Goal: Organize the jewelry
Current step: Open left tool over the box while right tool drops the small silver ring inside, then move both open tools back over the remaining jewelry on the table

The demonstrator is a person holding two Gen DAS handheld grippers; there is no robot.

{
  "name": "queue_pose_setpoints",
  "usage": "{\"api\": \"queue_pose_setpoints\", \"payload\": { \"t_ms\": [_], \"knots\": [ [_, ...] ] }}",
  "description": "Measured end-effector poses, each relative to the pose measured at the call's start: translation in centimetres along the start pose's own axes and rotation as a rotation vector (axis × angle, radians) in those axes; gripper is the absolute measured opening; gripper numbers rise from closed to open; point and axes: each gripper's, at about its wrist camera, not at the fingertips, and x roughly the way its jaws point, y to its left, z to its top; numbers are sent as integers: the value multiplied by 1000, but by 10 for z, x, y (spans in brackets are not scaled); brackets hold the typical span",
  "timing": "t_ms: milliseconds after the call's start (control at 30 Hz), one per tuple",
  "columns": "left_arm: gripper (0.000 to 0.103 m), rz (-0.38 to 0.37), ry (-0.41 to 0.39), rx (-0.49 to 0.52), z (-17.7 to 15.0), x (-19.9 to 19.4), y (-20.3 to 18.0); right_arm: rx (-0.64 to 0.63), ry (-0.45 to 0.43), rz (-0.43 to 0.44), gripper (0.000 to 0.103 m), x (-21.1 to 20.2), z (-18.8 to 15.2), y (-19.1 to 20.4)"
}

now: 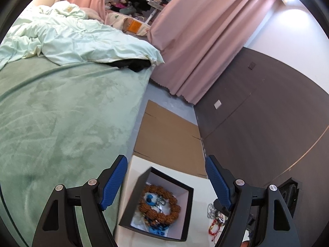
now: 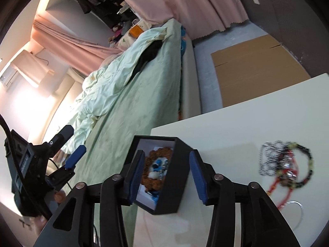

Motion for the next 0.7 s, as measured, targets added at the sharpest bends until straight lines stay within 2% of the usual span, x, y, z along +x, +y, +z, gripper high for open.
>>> {"api": "queue_pose_setpoints", "payload": {
  "t_ms": [133, 233, 300, 333, 400, 700],
  "knots": [
    [79, -10, 40, 31, -8, 2, -11, -8, -34, -74, 48, -19, -4, -5],
    [80, -24, 50, 66, -16, 0, -22, -2, -53, -110, 57, -33, -6, -10],
    [92, -28, 51, 100, -22, -2, -31, 11, -71, -134, 64, -46, -7, -14],
    [94, -31, 48, 114, -25, -4, -35, 20, -76, -136, 68, -51, -8, -16],
    [100, -36, 44, 147, -31, -6, -42, 35, -101, -141, 83, -66, -10, -21],
    [102, -52, 75, 247, -57, -10, -71, 47, -158, -173, 88, -112, -18, -40]
  ]
}}
